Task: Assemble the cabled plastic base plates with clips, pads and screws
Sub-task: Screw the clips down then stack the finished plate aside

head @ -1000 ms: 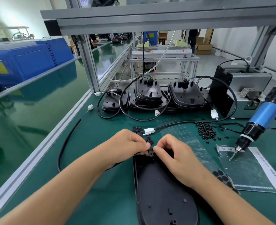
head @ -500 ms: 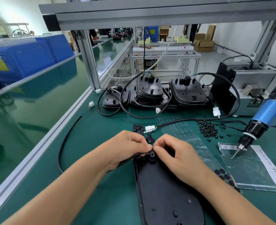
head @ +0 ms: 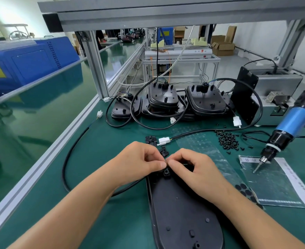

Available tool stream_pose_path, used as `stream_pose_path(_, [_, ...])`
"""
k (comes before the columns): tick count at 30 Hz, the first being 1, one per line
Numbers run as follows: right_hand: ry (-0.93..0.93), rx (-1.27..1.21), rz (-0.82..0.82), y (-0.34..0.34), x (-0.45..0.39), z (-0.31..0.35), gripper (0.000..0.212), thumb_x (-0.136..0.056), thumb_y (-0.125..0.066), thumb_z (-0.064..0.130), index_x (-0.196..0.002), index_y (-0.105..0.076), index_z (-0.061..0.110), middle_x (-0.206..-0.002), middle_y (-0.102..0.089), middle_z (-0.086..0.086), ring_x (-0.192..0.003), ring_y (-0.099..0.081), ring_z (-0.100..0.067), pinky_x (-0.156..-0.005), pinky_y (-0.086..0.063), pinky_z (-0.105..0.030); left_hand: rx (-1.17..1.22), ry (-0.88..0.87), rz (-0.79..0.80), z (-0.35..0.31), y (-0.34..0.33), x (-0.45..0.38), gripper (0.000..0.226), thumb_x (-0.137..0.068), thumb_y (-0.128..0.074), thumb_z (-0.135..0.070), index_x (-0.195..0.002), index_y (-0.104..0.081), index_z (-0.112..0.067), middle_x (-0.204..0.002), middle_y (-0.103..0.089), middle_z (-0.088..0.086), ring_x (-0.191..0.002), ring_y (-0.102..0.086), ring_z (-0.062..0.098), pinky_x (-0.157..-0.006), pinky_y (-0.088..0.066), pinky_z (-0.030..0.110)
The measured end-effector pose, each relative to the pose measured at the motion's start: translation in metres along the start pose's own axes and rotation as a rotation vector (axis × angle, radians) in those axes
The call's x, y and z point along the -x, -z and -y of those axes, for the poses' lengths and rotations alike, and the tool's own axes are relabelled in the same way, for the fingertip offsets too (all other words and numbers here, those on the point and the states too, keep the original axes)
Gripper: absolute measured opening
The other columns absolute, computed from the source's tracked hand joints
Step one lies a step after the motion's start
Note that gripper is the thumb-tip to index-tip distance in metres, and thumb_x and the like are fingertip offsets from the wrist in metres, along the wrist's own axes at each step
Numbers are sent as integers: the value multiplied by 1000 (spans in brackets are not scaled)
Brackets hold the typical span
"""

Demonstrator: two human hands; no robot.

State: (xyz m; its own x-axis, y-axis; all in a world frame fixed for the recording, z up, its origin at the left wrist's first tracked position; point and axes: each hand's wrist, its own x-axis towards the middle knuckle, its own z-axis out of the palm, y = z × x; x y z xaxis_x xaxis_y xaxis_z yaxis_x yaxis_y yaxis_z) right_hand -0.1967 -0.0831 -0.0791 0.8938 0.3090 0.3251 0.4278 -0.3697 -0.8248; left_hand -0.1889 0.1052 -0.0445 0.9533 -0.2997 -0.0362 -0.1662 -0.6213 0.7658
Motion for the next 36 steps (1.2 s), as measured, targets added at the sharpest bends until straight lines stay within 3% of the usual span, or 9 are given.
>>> stream_pose_path(6, [-82, -235, -506, 45, -11, -2, 16, -93, -55, 18, -86, -70, 17, -83, -73, 5, -80, -67, -5, -70, -51, -14, 71, -52, -41, -24, 1, -14, 10, -79, -75, -27, -71, -74, -20, -73, -66, 17, -64, -51, 12, -66, -44, 27])
stream_pose_path(10, [-145, -374, -987, 88, -10, -16, 12, -87, -54, 27, -82, -65, 25, -70, -70, 7, -70, -65, -7, -56, -47, -17, -61, -117, -24, -63, -26, -55, 12, -81, -73, -27, -72, -73, -19, -56, -56, -3, -45, -42, 2, -49, -37, 13])
stream_pose_path(13, [-201, -450, -1197, 106, -4, -29, 13, -86, -53, 25, -78, -62, 26, -58, -65, 10, -61, -59, -7, -52, -40, -20, -197, -185, 34, -87, -62, -91, 8, -85, -69, -22, -85, -76, -16, -63, -59, -11, -55, -50, -2, -63, -42, 16])
stream_pose_path(20, [-229, -454, -1266, 113, -7, -42, 13, -85, -52, 25, -77, -63, 26, -57, -64, 12, -55, -58, -5, -56, -44, -22, -529, -255, 179, -94, -110, -138, 24, -84, -71, -14, -108, -73, -17, -104, -70, 1, -82, -56, 13, -76, -47, 26])
stream_pose_path(28, [-258, -410, -1442, 123, -3, -49, 14, -86, -55, 22, -73, -56, 26, -68, -58, 12, -55, -50, 3, -51, -40, -9, -512, -231, 180, -93, -116, -138, 19, -83, -72, -18, -102, -74, -13, -98, -72, 2, -85, -64, 16, -78, -50, 27])
stream_pose_path(30, [-314, -338, -1471, 127, -1, -55, 4, -89, -53, 27, -87, -56, 25, -83, -56, 13, -70, -53, 3, -64, -44, -11, -491, -226, 155, -94, -115, -135, 16, -85, -70, -17, -100, -73, -12, -96, -71, 2, -86, -63, 16, -78, -51, 27])
stream_pose_path(31, [-368, -338, -1465, 129, -2, -58, 14, -90, -52, 33, -99, -56, 22, -90, -55, 12, -80, -56, -2, -72, -46, -16, -466, -225, 129, -96, -114, -132, 14, -85, -70, -17, -98, -73, -12, -92, -69, 0, -84, -61, 15, -77, -50, 26])
stream_pose_path(33, [-510, -441, -1331, 132, -3, -63, 43, -89, -52, 48, -117, -52, 15, -95, -59, 7, -85, -60, -12, -74, -51, -29, -371, -224, 74, -101, -110, -123, 9, -86, -69, -18, -93, -73, -13, -85, -64, -5, -82, -60, 12, -74, -48, 23])
stream_pose_path(36, [-553, -716, -1026, 136, -6, -59, 38, -93, -53, 50, -97, -56, 12, -82, -63, -4, -61, -62, -13, -54, -52, -27, -194, -224, 44, -107, -99, -101, 1, -84, -71, -19, -85, -72, -18, -80, -67, -7, -76, -63, 8, -74, -53, 21])
